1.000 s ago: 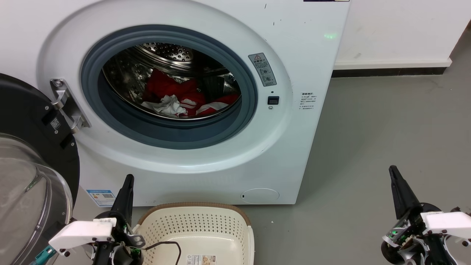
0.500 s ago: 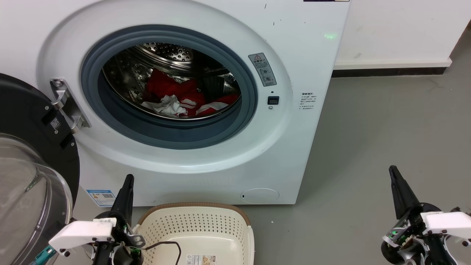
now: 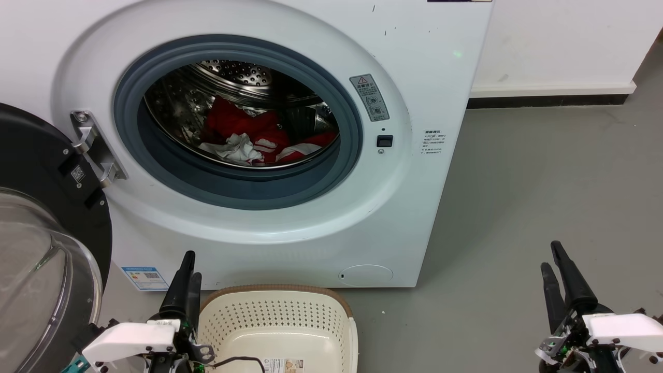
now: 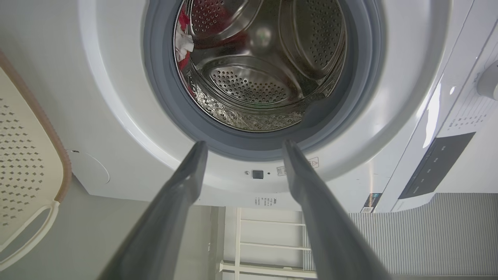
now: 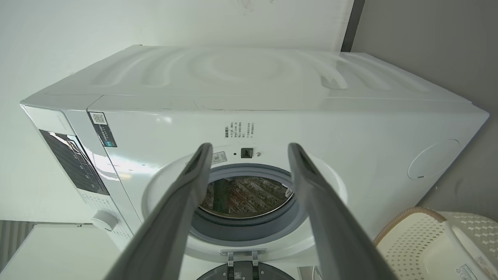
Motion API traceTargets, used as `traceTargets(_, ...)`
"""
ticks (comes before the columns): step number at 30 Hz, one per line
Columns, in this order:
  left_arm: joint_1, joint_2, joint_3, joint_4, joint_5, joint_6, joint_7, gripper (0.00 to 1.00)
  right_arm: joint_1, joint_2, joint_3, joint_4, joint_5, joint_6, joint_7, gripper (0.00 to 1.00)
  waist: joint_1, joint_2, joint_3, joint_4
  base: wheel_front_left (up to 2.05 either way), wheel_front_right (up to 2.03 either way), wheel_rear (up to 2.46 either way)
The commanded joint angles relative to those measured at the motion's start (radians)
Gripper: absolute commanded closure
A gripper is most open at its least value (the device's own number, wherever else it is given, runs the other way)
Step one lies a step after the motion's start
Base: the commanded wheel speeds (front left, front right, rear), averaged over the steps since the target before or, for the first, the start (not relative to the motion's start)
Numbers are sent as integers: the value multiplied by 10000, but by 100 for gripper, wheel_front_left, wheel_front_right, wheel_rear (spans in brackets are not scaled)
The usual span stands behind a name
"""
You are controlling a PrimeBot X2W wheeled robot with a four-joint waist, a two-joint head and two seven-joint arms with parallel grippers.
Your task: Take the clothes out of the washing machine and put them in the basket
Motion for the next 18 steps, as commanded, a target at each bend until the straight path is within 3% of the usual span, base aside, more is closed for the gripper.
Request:
traceTargets(1, -312, 33, -48, -262, 349, -2, -131, 0, -63, -37, -4, -284, -412, 0, -125, 0, 0, 0, 2, -2, 0, 0, 0)
traceTargets(10, -388, 38, -199, -724, 2276, -3, -536, 0, 125, -38, -76, -778, -2505, 0, -531, 0, 0, 0, 14, -19, 0, 0, 0)
traceTargets(18, -416, 48, -387, -945, 4226, -3, -866, 0, 307, -40, 25, -1208, -5107, 0, -860, 0, 0, 0, 24, -50, 0, 0, 0)
